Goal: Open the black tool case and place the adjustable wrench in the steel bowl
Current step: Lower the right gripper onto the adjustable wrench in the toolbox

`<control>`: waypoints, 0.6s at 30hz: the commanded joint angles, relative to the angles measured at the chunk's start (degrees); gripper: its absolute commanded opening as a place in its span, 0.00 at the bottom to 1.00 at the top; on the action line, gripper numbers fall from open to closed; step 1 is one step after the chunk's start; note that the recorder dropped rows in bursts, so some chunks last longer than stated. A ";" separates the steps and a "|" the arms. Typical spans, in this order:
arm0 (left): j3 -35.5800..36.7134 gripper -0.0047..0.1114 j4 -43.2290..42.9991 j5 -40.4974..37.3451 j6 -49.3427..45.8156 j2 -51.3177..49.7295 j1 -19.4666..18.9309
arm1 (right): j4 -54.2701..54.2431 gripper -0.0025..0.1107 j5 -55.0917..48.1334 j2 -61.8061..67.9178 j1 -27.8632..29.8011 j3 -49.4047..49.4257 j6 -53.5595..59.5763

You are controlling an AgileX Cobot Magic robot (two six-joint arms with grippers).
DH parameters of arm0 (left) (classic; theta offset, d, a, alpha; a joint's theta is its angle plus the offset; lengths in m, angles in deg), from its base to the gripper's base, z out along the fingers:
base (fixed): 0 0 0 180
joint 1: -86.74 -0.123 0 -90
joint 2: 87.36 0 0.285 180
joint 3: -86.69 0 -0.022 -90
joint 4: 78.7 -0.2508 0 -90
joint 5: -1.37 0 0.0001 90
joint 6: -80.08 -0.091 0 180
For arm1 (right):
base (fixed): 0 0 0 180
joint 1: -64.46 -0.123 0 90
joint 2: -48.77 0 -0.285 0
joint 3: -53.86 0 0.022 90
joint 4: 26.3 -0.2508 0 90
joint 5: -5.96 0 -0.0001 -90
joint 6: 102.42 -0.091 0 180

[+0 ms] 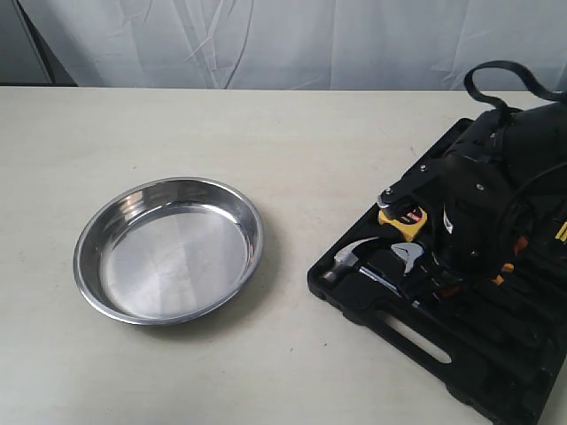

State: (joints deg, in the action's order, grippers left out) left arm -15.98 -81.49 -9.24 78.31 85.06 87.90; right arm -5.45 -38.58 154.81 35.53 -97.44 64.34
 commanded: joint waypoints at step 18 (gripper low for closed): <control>-0.12 0.04 0.09 0.19 0.05 -0.20 0.06 | 1.29 0.52 5.66 5.33 0.29 0.18 0.60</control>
State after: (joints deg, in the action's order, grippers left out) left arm -15.98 -81.49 -9.24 78.31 85.06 87.90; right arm -2.69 -36.42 159.32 35.53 -97.13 64.57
